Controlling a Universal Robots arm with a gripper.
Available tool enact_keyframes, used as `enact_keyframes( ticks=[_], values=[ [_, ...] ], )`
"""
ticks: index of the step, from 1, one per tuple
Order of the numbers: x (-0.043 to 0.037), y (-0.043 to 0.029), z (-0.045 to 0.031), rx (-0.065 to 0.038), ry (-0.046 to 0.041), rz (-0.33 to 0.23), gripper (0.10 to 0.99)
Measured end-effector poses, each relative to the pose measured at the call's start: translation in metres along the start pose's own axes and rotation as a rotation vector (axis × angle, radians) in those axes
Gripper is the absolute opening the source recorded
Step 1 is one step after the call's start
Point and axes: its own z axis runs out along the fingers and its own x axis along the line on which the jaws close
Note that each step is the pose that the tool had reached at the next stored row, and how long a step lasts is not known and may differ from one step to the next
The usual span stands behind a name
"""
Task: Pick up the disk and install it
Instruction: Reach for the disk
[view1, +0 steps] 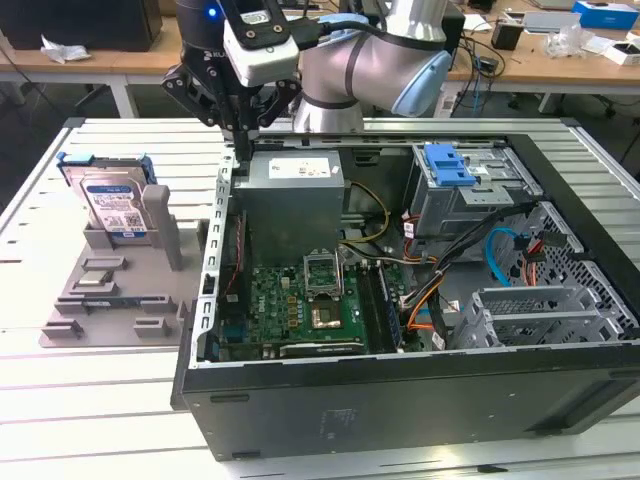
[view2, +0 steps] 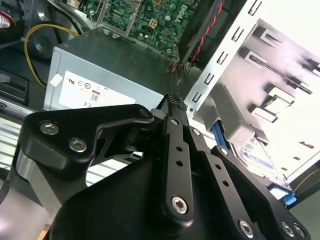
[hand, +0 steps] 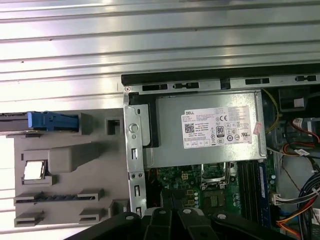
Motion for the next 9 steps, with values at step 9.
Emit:
enact_keyframes(
  ticks=[9],
  values=[
    [0.0188,-0.0014,-0.0005,0.0,0.0,0.0,0.106]
  ],
)
